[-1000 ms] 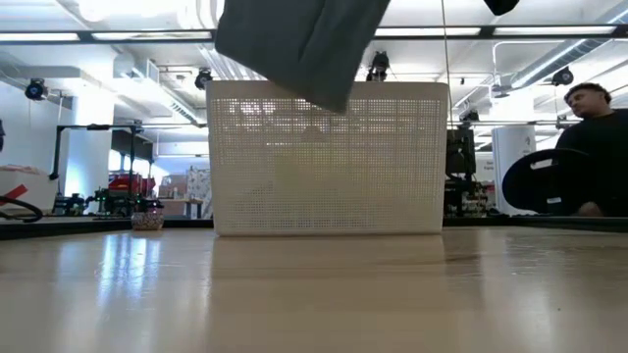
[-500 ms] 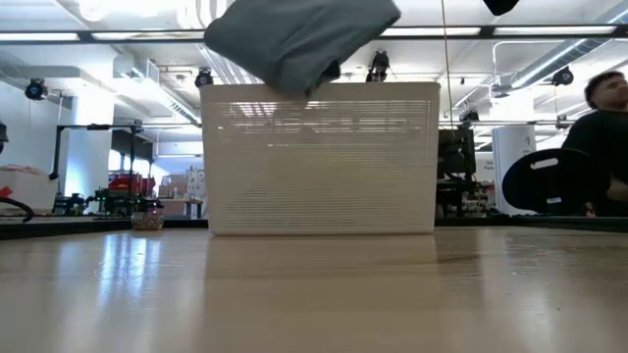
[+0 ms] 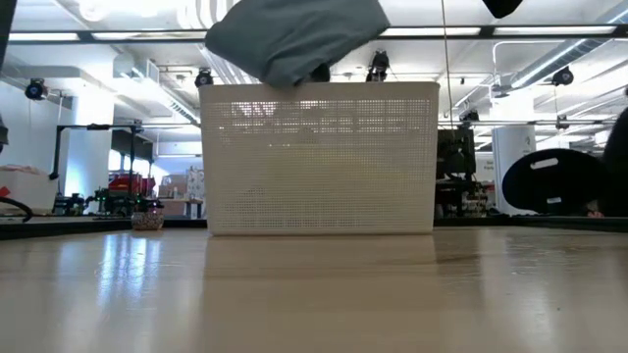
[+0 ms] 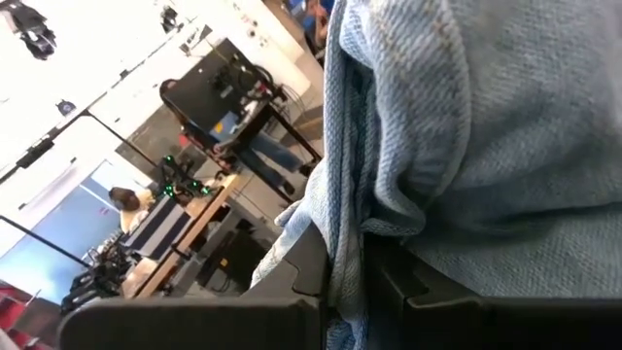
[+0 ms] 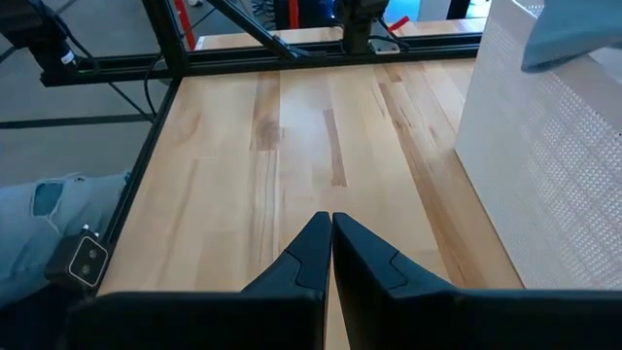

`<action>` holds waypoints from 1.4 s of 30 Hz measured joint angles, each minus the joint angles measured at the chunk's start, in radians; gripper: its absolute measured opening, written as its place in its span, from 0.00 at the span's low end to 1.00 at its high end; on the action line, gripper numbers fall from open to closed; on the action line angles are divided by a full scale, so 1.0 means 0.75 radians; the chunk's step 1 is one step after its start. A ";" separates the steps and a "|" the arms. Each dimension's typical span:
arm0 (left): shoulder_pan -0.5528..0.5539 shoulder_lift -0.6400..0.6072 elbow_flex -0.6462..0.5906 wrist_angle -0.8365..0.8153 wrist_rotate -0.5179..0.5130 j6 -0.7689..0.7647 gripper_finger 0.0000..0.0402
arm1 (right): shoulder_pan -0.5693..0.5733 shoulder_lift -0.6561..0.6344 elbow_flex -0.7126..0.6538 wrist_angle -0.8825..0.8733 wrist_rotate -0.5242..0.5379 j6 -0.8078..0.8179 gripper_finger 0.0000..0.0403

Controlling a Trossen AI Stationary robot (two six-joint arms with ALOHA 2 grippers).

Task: Sort clothes
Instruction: Put the blue jeans into the white laundry bin

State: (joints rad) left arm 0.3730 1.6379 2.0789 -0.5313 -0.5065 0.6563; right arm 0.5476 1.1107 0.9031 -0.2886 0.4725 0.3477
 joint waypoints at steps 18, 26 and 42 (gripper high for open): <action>0.126 0.032 0.084 -0.011 -0.013 0.076 0.04 | 0.000 0.000 -0.001 -0.001 0.000 -0.015 0.00; 0.124 0.037 -0.055 -0.107 0.145 -0.103 0.04 | 0.000 0.000 -0.001 -0.002 0.000 -0.014 0.00; 0.111 0.038 -0.589 -0.017 0.432 -0.320 0.04 | 0.000 0.000 -0.001 -0.002 0.000 -0.014 0.00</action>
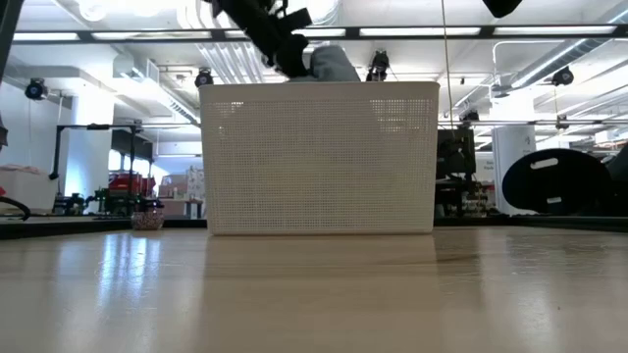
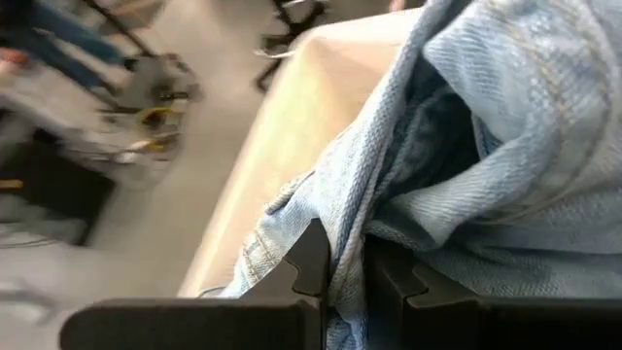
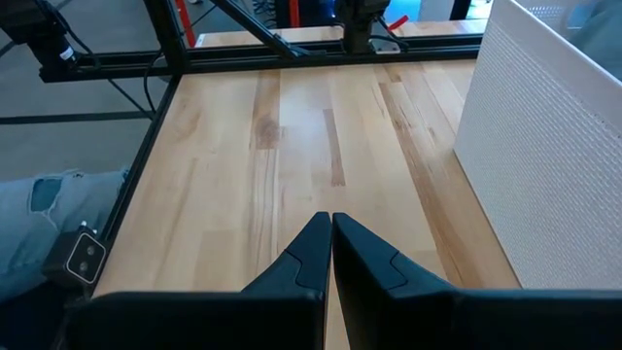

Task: Sort clothes
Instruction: Put the blue jeans into the white laundry bin

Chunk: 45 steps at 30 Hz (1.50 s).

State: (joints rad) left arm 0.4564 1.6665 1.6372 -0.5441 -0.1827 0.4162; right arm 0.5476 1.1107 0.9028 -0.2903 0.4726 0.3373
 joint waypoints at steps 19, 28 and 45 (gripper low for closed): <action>-0.021 0.037 -0.089 0.079 0.227 -0.222 0.45 | -0.001 0.001 -0.003 -0.001 0.001 0.001 0.00; -0.025 -0.035 -0.089 0.093 0.120 -0.221 0.83 | -0.026 0.001 -0.003 0.013 0.009 -0.033 0.00; -0.032 -0.295 -0.092 0.171 0.003 -0.189 0.53 | -0.518 0.006 -0.003 0.436 -0.202 -0.469 0.00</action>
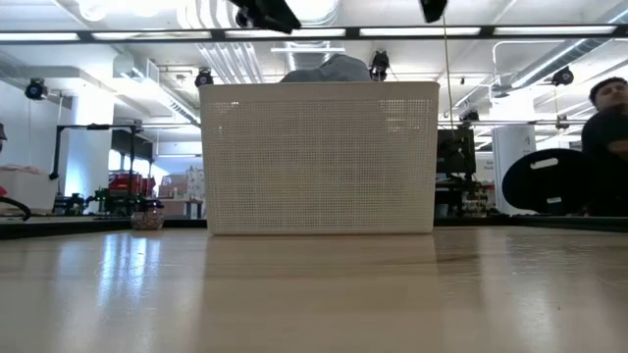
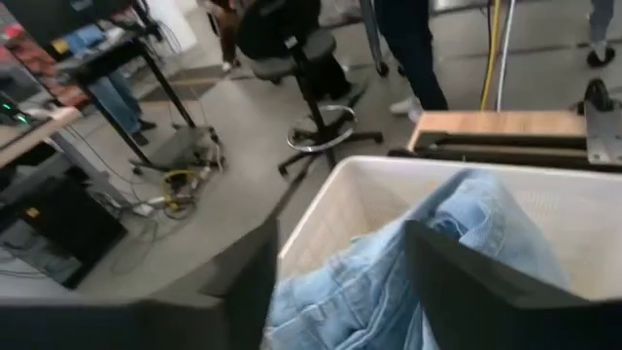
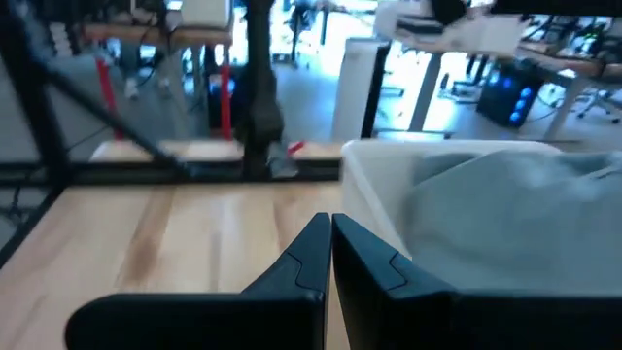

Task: Sort clothes
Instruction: Put the blue jeans into the white laundry bin

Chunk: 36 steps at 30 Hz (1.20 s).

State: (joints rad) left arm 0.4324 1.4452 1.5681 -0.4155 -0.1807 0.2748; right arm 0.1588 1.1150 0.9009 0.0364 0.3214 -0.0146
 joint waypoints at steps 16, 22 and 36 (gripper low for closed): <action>0.014 -0.406 -0.503 0.309 0.008 -0.008 0.01 | -0.603 0.354 0.274 0.201 -0.479 -0.092 0.00; 0.014 -0.587 -0.826 0.499 0.087 -0.084 0.00 | -0.655 0.635 0.595 0.062 -0.504 -0.225 0.00; 0.010 -0.956 -1.181 0.500 0.091 -0.172 0.00 | -0.892 1.036 0.574 -0.041 -0.755 -0.169 0.00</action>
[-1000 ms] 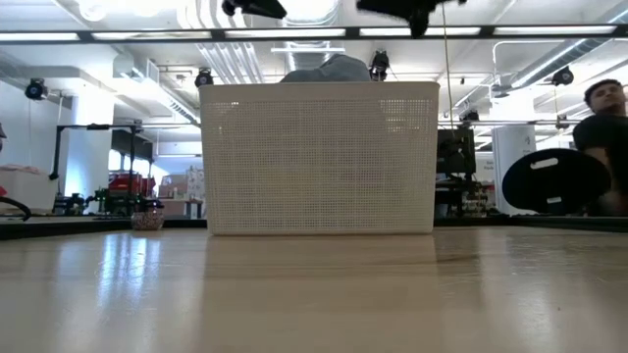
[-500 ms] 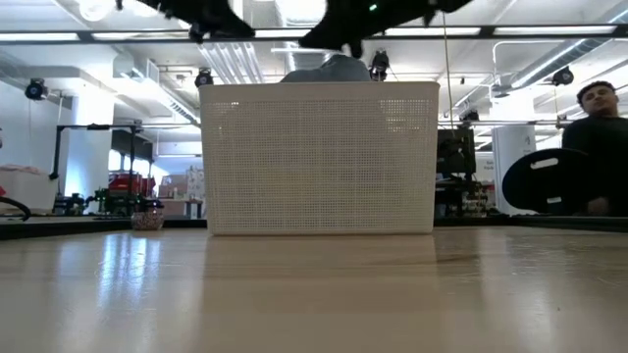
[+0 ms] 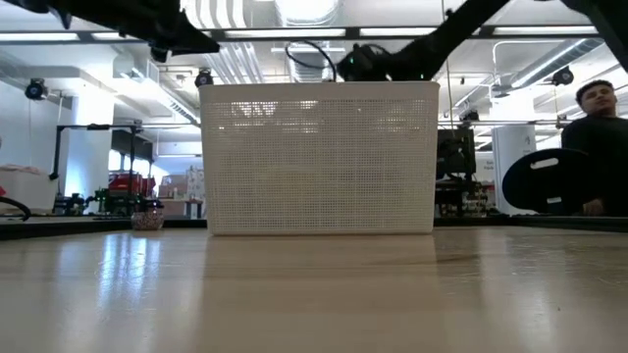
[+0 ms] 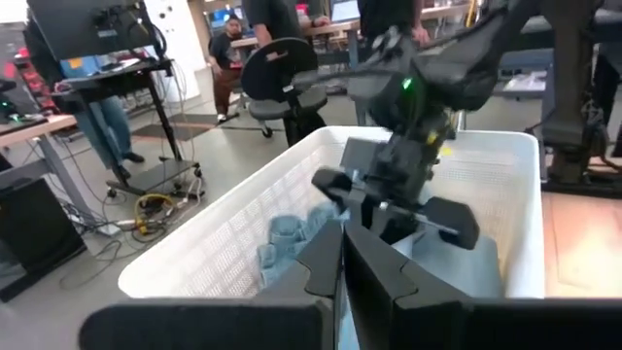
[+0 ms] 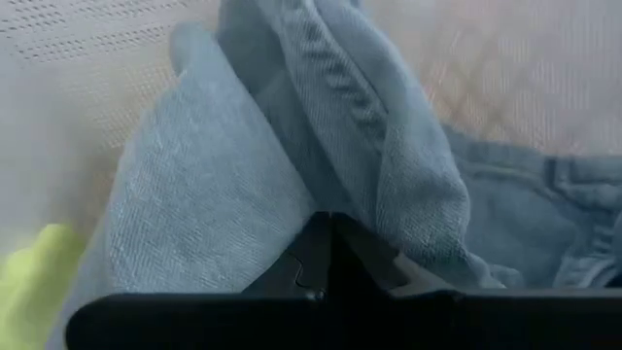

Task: Sort clothes
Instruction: Put the blue jeans into the white laundry bin, then return to Home Position

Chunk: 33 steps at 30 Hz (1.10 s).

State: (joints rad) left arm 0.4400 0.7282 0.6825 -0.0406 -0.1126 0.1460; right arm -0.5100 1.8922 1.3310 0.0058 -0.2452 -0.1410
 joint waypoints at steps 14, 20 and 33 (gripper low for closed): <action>0.001 -0.083 -0.125 -0.006 0.000 -0.012 0.00 | -0.075 0.084 -0.032 0.009 -0.236 0.122 0.00; 0.001 -0.126 -0.181 -0.007 0.001 -0.026 0.00 | -0.089 0.087 -0.034 -0.016 -0.278 0.139 0.00; 0.000 -0.387 -0.389 0.088 0.154 -0.069 0.00 | -0.068 -0.193 -0.044 -0.033 -0.267 0.053 0.00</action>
State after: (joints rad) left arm 0.4397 0.4382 0.3911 0.0257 0.0027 0.0940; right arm -0.5607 1.7477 1.2982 -0.0188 -0.4454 -0.1014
